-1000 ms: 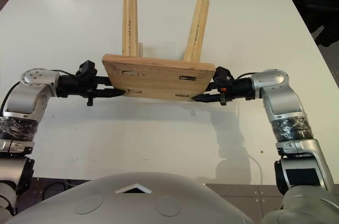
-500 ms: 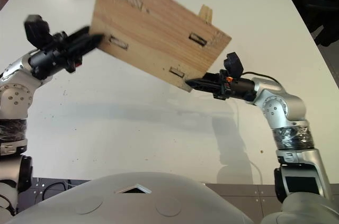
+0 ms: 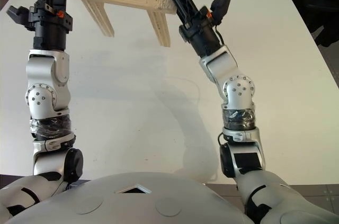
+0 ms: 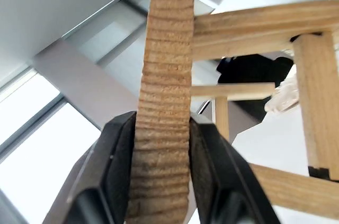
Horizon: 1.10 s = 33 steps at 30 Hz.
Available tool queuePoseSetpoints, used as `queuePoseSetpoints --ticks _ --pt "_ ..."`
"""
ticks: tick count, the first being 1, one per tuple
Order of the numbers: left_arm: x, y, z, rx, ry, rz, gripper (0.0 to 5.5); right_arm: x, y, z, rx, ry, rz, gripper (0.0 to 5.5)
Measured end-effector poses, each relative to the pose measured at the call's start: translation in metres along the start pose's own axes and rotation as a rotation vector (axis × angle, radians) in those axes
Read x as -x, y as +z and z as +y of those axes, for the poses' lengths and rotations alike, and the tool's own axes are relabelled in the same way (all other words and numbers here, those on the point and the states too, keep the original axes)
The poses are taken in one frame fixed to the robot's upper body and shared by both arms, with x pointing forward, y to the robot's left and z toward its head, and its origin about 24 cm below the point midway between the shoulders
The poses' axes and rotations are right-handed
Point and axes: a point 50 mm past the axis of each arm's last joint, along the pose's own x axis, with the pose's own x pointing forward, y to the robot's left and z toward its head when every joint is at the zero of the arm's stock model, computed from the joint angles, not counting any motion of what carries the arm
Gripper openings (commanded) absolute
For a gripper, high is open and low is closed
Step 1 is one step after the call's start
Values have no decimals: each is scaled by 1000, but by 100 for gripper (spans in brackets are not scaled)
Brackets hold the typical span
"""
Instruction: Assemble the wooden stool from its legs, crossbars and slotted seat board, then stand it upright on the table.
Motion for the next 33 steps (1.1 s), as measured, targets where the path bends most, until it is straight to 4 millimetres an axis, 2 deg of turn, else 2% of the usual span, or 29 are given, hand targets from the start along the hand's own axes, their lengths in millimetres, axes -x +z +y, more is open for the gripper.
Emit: queuePoseSetpoints --ticks 4,5,12,13,14,15,17,19,24,25,29,33 --pt "-3 -21 13 98 260 27 129 -14 0 -7 -133 -310 -173 134" --pt "-6 -25 10 94 291 40 129 -17 1 -7 -130 -364 -203 134" --pt "-17 -25 11 -11 345 55 128 -23 1 -9 -77 -448 -230 136" --pt "-18 -25 12 -32 344 64 163 -23 1 -9 -68 -453 -232 137" --pt "-19 -25 13 -58 339 72 176 -24 1 -10 -57 -458 -234 137" --pt "-21 -26 14 -84 337 88 191 -24 0 -10 -47 -463 -235 175" --pt "-23 -38 18 -118 333 153 218 -28 -4 -12 56 -485 -221 203" --pt "-24 -42 21 -144 342 172 247 -29 -5 -13 150 -503 -223 242" --pt "-26 -47 18 -217 335 208 247 -30 -7 -14 212 -499 -243 316" --pt "-25 -48 16 -246 331 217 247 -30 -5 -14 226 -502 -258 334" --pt "-20 -51 8 -401 313 253 247 -26 11 -11 346 -530 -327 336" --pt "-13 -46 0 -594 332 283 247 -24 46 10 622 -523 -466 336"
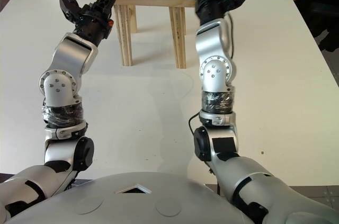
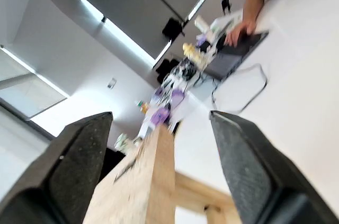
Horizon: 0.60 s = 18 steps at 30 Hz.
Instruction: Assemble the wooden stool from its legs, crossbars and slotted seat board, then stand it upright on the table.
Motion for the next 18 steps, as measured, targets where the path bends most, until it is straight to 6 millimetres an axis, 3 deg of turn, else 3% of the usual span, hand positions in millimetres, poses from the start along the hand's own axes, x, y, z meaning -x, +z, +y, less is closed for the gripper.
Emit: queuePoseSetpoints --ticks 5,10,13,15,16,18 --pt "18 5 6 -219 103 -112 247 -2 20 4 428 -19 -193 336" --pt "32 11 17 -615 252 -297 247 5 12 4 727 -66 -282 336" --pt "42 7 37 -862 394 -366 247 13 -1 -15 862 -141 -280 336" --pt "47 0 47 -987 445 -407 247 21 -17 -39 977 -207 -237 336" --pt "49 -6 55 -1006 473 -410 247 28 -32 -55 1024 -238 -175 336" --pt "48 -11 66 -990 509 -386 247 31 -41 -61 1042 -239 -134 336"
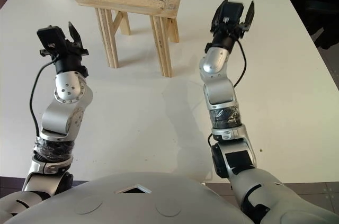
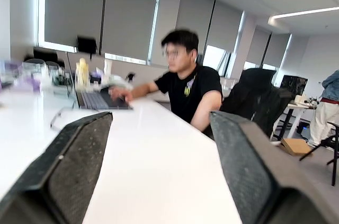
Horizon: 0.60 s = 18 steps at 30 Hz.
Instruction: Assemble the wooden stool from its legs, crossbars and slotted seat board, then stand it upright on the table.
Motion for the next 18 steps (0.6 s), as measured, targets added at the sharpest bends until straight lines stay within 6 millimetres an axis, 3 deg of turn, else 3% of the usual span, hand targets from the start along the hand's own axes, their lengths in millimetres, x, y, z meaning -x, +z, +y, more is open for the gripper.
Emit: queuePoseSetpoints --ticks 5,8,13,18 --pt "-9 -58 2 -110 -87 159 273 -1 -10 5 8 14 22 339" --pt "-18 -76 -9 -119 -201 193 308 1 -27 5 37 28 63 339" --pt "-28 -79 -20 -86 -310 174 308 10 -44 7 51 52 109 339" --pt "-16 -76 -39 -12 -437 152 308 14 -44 14 40 76 104 339"
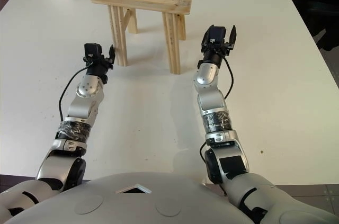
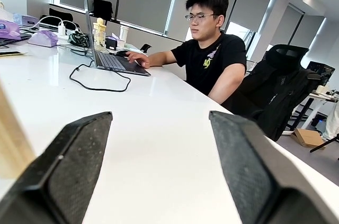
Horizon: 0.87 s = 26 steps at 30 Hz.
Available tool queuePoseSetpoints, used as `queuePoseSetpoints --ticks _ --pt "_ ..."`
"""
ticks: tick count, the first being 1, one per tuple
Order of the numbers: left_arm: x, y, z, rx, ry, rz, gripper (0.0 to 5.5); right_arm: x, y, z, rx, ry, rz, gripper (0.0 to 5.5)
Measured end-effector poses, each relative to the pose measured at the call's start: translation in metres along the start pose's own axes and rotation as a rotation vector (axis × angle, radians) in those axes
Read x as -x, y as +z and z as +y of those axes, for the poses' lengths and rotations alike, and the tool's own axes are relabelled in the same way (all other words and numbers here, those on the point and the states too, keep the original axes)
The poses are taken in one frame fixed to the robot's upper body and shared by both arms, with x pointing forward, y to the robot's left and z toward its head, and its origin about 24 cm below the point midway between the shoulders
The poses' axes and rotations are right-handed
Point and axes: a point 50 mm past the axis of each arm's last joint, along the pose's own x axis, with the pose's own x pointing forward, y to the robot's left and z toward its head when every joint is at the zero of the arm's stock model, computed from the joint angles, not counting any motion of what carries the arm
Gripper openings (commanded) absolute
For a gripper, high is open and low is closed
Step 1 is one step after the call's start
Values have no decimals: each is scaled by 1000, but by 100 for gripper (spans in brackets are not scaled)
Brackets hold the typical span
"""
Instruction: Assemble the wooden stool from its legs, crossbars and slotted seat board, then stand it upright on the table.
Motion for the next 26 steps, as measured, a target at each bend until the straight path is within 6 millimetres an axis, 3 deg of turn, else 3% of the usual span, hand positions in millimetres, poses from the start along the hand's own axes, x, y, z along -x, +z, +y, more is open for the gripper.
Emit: queuePoseSetpoints --ticks 5,17,24,26 --pt "12 -5 -25 62 -65 -7 308 0 -5 0 6 -3 19 339" --pt "15 -7 4 37 159 -3 308 3 -7 6 -9 36 36 339" --pt "16 -10 -7 44 203 9 308 9 -15 7 -6 58 62 339" --pt "17 -11 -8 46 204 7 338 10 -16 8 -4 59 62 339"
